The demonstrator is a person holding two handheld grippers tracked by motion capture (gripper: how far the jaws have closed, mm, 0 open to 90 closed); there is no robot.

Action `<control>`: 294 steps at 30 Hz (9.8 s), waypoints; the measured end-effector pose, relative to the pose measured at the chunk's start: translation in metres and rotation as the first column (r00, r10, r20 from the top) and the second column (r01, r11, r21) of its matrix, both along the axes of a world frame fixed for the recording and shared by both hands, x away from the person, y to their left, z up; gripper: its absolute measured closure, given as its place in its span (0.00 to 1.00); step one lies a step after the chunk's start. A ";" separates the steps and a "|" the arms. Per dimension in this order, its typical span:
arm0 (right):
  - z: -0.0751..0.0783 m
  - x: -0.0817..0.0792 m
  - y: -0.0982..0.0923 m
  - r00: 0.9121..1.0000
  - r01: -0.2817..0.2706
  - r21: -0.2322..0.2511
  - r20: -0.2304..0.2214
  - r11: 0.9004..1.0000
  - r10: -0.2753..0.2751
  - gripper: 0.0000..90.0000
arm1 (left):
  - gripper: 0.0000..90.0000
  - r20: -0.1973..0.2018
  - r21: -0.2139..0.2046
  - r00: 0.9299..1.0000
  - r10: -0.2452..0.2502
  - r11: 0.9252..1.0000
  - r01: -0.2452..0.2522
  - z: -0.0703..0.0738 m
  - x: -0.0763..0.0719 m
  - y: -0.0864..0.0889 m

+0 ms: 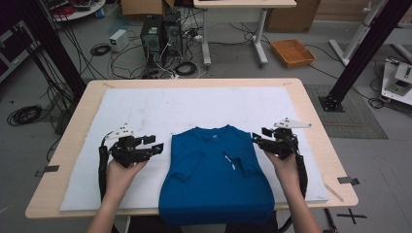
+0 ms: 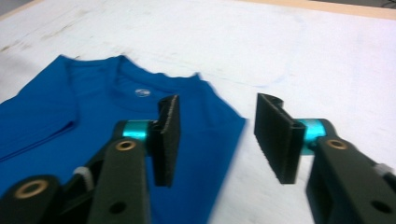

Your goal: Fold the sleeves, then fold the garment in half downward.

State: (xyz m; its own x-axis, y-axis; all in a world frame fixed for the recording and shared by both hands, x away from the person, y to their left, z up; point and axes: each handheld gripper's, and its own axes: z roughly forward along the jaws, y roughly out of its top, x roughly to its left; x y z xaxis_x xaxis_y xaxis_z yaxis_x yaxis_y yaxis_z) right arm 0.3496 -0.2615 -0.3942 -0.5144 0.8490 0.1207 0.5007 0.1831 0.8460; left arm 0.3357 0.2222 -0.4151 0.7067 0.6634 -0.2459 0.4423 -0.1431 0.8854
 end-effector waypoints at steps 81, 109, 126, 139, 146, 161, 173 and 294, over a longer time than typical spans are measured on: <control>-0.035 0.078 0.030 0.989 -0.075 -0.068 -0.129 0.995 0.066 0.68 | 0.63 -0.198 0.182 0.973 0.121 0.980 -0.085 -0.018 0.096 -0.077; -0.047 0.096 0.060 0.977 -0.167 -0.175 -0.162 0.970 0.140 0.99 | 0.98 -0.070 0.385 0.993 0.099 0.921 -0.065 -0.028 0.095 -0.104; -0.025 0.107 0.054 0.988 -0.123 -0.083 -0.102 0.989 0.115 0.99 | 0.98 -0.061 0.283 0.990 0.129 0.953 -0.107 -0.008 0.110 -0.093; -0.005 0.079 0.039 0.992 -0.116 0.018 -0.038 0.993 0.117 0.99 | 0.98 0.010 0.227 0.996 0.084 0.970 -0.084 0.021 0.081 -0.086; 0.011 0.044 0.036 0.987 -0.160 0.053 0.009 0.986 0.160 0.99 | 0.98 0.045 0.218 0.997 0.058 0.974 -0.066 0.033 0.052 -0.083; 0.004 -0.041 0.020 0.975 -0.215 0.027 0.058 0.976 0.213 0.99 | 0.98 0.124 0.258 0.990 -0.068 0.966 0.034 0.032 -0.033 -0.081; -0.029 -0.115 0.015 0.964 -0.259 -0.080 0.035 0.963 0.262 0.99 | 0.98 0.115 0.352 0.976 -0.187 0.926 0.136 -0.007 -0.107 -0.089; -0.042 0.009 -0.011 0.990 -0.012 0.051 -0.140 0.999 0.019 0.69 | 0.69 -0.274 0.193 0.949 0.154 0.976 -0.102 -0.025 0.038 -0.045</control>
State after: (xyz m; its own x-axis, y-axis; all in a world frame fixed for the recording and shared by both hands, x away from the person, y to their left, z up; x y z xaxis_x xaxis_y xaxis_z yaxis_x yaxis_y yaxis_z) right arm 0.3583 -0.2724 -0.4360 -0.5027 0.8320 0.2346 0.6126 0.1514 0.7757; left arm 0.3740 0.1771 -0.4397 0.5300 0.7940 -0.2976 0.6977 -0.2088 0.6853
